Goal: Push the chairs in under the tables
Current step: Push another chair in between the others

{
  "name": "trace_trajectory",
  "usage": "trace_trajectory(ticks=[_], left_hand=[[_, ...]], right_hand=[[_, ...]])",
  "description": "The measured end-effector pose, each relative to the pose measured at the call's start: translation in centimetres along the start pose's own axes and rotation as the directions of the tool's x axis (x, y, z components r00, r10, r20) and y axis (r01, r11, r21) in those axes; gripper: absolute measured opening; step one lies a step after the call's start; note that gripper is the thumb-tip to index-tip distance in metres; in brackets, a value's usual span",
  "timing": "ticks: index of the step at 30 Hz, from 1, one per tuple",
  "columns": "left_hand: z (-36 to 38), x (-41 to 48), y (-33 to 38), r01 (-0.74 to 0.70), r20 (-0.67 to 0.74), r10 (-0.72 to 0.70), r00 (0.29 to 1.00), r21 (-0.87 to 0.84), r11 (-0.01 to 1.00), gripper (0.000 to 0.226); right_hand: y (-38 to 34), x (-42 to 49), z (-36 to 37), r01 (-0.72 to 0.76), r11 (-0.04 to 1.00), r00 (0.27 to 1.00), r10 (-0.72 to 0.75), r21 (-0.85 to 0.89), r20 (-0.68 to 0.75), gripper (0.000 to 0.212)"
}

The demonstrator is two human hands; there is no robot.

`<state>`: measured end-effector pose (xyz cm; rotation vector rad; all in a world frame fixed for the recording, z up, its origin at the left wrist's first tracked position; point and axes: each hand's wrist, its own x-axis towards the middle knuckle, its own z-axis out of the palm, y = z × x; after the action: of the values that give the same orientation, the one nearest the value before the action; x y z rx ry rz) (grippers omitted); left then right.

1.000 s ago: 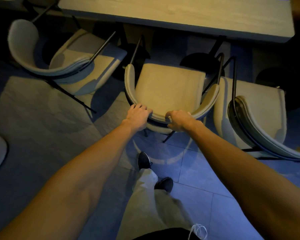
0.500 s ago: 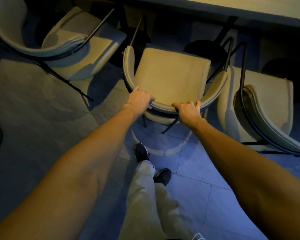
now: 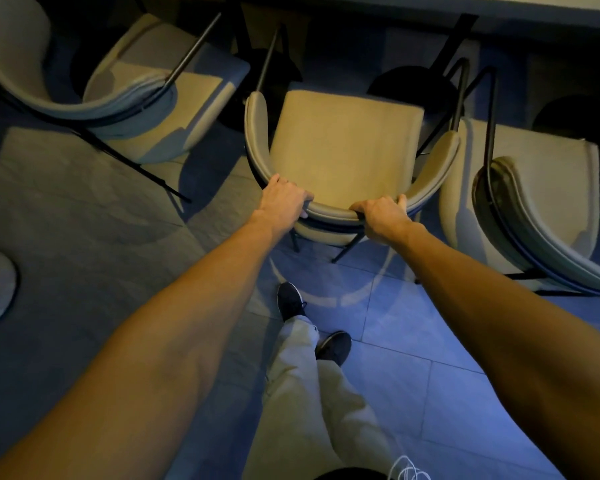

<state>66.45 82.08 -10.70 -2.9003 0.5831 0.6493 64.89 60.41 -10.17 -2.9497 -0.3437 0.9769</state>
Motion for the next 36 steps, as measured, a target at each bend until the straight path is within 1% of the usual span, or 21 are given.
trace_trajectory(ticks=[4, 10, 12, 14, 18, 21, 23, 25, 28, 31, 36], left_hand=[[0.0, 0.0, -0.1, -0.006, -0.018, 0.006, 1.0, 0.003, 1.0, 0.021], [0.4, -0.1, -0.3, -0.019, -0.043, 0.018, 0.999, -0.016, 1.0, 0.024], [0.6, -0.3, -0.3, -0.03, -0.061, 0.029, 0.998, -0.013, 0.999, 0.03], [0.5, -0.6, -0.2, -0.032, -0.079, 0.029, 0.996, -0.027, 0.999, 0.033], [-0.3, -2.2, 0.4, -0.04, -0.11, 0.025, 0.994, -0.135, 0.99, 0.038], [-1.4, -3.9, 0.1, -0.027, -0.122, -0.002, 0.993, -0.233, 0.972, 0.035], [-2.4, -5.2, -0.8, 0.014, -0.127, -0.048, 0.991, -0.259, 0.966, 0.035], [-3.6, -6.6, -2.2, 0.062, -0.123, -0.096, 0.988, -0.26, 0.964, 0.04], [-5.6, -8.9, -5.1, 0.134, -0.104, -0.164, 0.981, -0.251, 0.959, 0.044], [-7.3, -11.0, -8.5, 0.203, -0.091, -0.233, 0.968, -0.259, 0.944, 0.047], [-9.8, -13.9, -15.3, 0.268, -0.134, -0.31, 0.941, -0.262, 0.927, 0.047]], right_hand=[[0.1, 0.1, 0.4, 0.004, 1.0, 1.0, -0.004, 0.008, -0.016, 0.048], [0.2, -0.3, 0.7, 0.027, 0.998, 0.997, -0.03, -0.057, -0.067, 0.042], [0.2, -0.4, 0.5, 0.038, 0.997, 0.997, -0.041, -0.06, -0.06, 0.043], [0.1, -0.5, 0.0, 0.043, 0.997, 0.999, -0.044, -0.063, -0.022, 0.041], [-0.8, -0.9, -1.3, 0.031, 0.999, 0.999, -0.029, -0.041, 0.034, 0.028], [-2.0, -1.4, -3.1, 0.027, 1.0, 0.999, -0.027, -0.004, 0.035, 0.031], [-3.4, -1.6, -4.6, 0.052, 0.998, 0.999, -0.052, 0.021, 0.006, 0.039], [-5.3, -1.7, -6.3, 0.085, 0.995, 0.996, -0.084, 0.057, -0.02, 0.043], [-8.8, -2.0, -9.3, 0.115, 0.99, 0.992, -0.11, 0.084, -0.063, 0.039], [-12.6, -2.4, -12.6, 0.181, 0.981, 0.979, -0.172, 0.075, -0.107, 0.038], [-20.3, -2.2, -17.4, 0.282, 0.959, 0.944, -0.275, 0.017, -0.183, 0.038]])
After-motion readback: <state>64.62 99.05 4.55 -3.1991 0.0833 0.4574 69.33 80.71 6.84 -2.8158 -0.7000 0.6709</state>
